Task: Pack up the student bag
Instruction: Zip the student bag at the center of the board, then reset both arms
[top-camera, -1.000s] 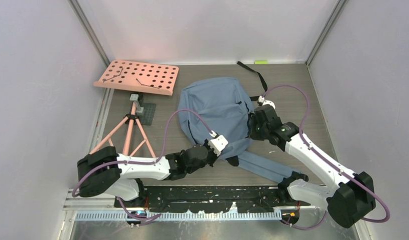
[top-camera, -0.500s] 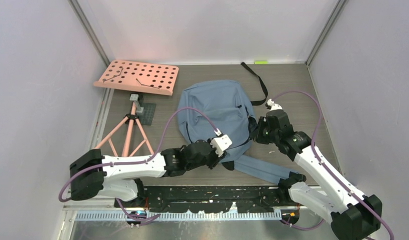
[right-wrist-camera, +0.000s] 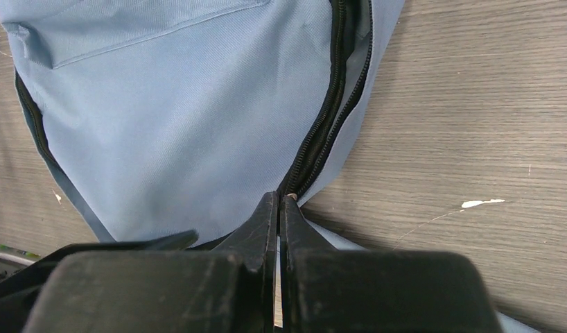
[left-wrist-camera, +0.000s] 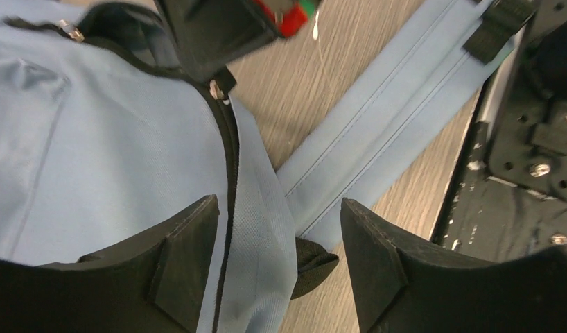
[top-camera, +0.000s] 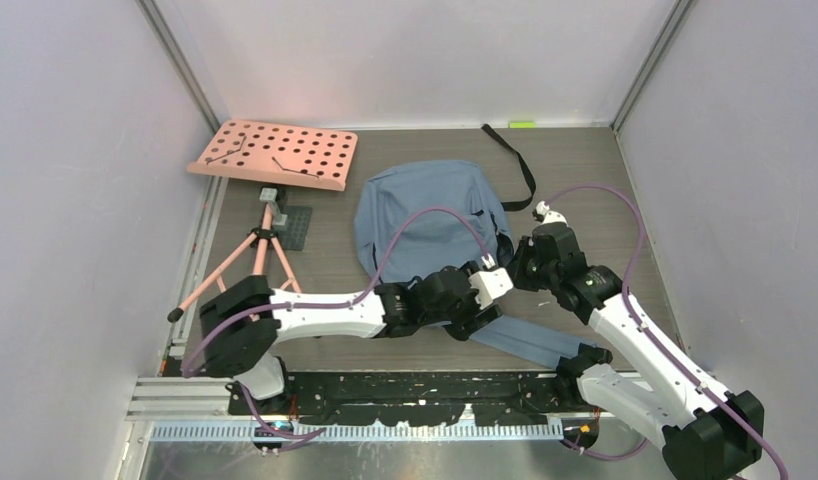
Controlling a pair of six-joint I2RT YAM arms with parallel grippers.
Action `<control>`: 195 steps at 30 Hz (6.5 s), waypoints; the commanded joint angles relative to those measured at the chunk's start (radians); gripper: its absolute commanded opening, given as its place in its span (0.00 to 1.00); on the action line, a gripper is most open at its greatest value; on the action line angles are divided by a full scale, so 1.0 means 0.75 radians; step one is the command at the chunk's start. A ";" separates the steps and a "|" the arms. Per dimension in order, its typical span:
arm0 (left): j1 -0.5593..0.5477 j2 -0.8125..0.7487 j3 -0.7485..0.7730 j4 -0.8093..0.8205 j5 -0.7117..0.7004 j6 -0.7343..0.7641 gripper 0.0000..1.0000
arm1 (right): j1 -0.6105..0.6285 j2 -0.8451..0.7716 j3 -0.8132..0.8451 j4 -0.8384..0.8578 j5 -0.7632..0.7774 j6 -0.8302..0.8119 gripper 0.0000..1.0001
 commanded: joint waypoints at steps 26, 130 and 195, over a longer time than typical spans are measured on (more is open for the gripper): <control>0.061 0.154 -0.054 0.289 -0.067 -0.062 0.00 | 0.005 0.161 0.204 -0.025 0.317 -0.034 0.00; -0.003 0.238 -0.127 0.321 0.002 -0.374 0.00 | -0.199 0.787 0.594 0.292 0.148 -0.368 0.00; 1.371 -1.130 0.009 -0.835 -0.299 -0.264 1.00 | -0.509 -0.308 0.325 0.143 0.394 -0.387 0.93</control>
